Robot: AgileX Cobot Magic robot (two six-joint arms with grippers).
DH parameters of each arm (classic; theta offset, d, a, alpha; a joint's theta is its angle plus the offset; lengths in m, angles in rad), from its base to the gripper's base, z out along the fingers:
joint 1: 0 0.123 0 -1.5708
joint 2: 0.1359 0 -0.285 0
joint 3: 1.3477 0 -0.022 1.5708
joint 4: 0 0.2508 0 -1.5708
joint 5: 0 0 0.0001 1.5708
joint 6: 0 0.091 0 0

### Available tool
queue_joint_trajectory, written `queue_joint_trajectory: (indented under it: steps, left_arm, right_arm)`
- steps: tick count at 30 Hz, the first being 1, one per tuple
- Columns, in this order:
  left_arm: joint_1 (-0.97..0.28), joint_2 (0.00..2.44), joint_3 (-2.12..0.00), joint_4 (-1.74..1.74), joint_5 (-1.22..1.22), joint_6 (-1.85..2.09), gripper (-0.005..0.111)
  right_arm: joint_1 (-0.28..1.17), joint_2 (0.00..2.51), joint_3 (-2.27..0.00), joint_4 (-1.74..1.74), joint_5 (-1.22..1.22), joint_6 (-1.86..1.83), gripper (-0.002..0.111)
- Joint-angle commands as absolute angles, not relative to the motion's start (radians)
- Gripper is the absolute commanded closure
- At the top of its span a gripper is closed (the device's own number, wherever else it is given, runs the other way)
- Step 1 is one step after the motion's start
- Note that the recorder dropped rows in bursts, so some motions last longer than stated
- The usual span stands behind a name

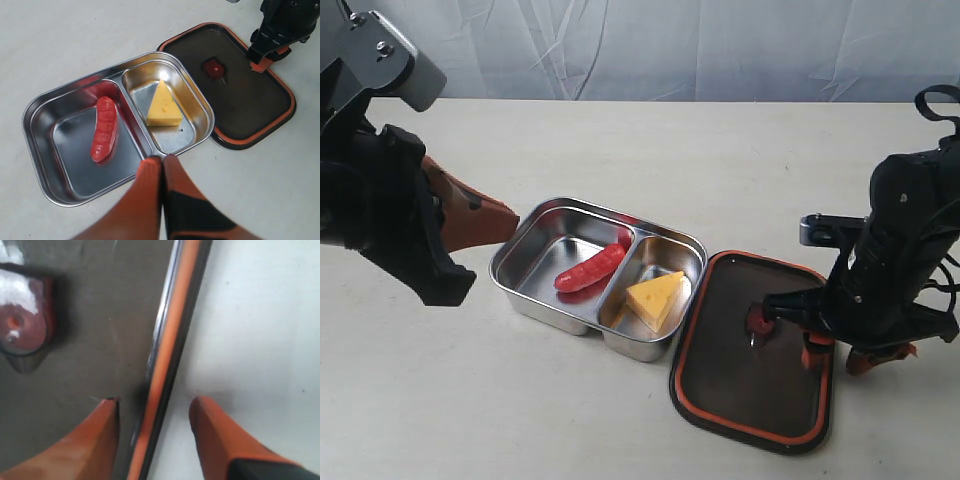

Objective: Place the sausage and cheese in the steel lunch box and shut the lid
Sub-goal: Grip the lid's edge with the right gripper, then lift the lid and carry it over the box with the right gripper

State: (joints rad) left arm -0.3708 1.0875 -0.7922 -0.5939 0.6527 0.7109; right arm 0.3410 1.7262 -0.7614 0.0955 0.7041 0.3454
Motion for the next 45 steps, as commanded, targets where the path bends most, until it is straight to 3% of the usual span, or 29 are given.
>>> queue_joint_trajectory:
  steps: [1,9,15,20,33,41,45]
  left_arm:
    - [-0.37,1.081,-0.787,-0.59,0.654,0.706,0.107]
    - [-0.37,1.081,-0.787,-0.59,0.657,0.706,0.107]
    - [-0.37,1.081,-0.787,-0.59,0.659,0.704,0.107]
    - [-0.37,1.081,-0.787,-0.59,0.662,0.69,0.107]
    - [-0.349,1.081,-0.787,-0.592,0.689,0.472,0.106]
    - [-0.199,1.083,-0.833,-0.66,0.785,0.448,0.069]
    - [-0.182,1.083,-0.849,-0.682,0.794,0.448,0.061]
  right_arm:
    - [0.334,1.737,-0.766,0.085,0.651,0.369,0.062]
    - [0.334,1.801,-0.766,0.076,0.671,0.378,0.067]
    - [0.334,1.817,-0.766,0.039,0.738,0.389,0.094]
    - [0.334,1.817,-0.766,-0.065,0.795,0.449,0.108]
    - [0.334,1.688,-0.764,-0.149,0.775,0.445,0.109]
    - [0.334,1.609,-0.764,-0.169,0.769,0.43,0.109]
    - [0.334,1.56,-0.764,-0.22,0.798,0.43,0.109]
